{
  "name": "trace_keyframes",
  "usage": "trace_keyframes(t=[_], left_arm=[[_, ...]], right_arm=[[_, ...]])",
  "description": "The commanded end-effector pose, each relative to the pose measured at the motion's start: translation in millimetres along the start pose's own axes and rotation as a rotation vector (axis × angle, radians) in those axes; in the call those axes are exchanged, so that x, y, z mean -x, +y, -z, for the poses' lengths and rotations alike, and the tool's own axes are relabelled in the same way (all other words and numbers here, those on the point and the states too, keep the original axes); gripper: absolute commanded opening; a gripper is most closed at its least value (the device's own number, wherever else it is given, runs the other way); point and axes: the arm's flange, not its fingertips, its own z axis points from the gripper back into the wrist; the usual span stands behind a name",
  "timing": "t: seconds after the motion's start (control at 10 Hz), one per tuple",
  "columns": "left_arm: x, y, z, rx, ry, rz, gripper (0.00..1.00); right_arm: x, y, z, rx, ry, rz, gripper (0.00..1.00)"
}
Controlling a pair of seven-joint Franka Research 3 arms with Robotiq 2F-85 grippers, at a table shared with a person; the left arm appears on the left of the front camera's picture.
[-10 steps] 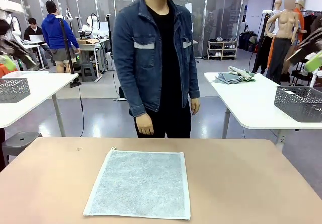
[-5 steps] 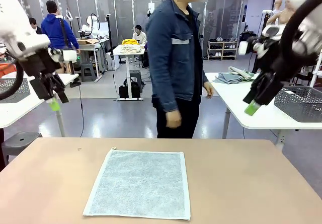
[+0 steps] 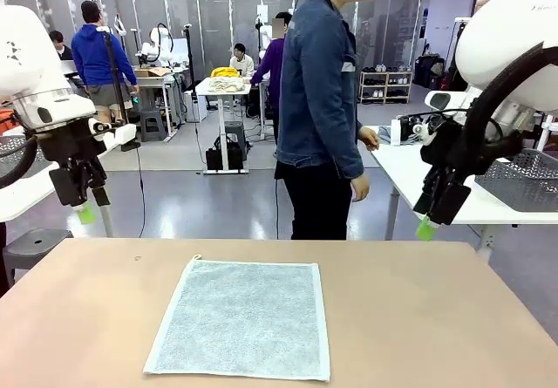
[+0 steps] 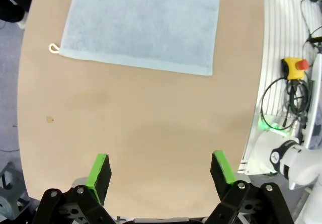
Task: Fold the towels and place them in the basket.
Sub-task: When a person lays out a Towel with hook on the table, fold it in half twice.
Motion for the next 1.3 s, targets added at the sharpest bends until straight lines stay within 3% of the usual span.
trace_keyframes(t=[0.0, 0.6, 0.9, 1.2], left_arm=[[-2.7, -1.4, 0.4, 0.004, 0.002, 0.005, 1.0], [-2.4, -0.5, 1.3, 0.003, 0.001, 0.005, 1.0], [-57.8, -18.5, 53.7, 0.032, 0.057, 0.104, 1.0], [-85.5, -47.3, 106.8, 0.052, 0.127, 0.158, 1.0]], right_arm=[[-0.2, 0.3, -0.6, 0.002, -0.002, 0.002, 1.0], [0.4, 0.0, -0.8, -0.006, -0.011, -0.004, 1.0], [-32.8, 17.3, 48.1, -0.059, 0.044, -0.065, 1.0], [-57.6, 47.0, 97.7, -0.054, 0.14, -0.085, 1.0]])
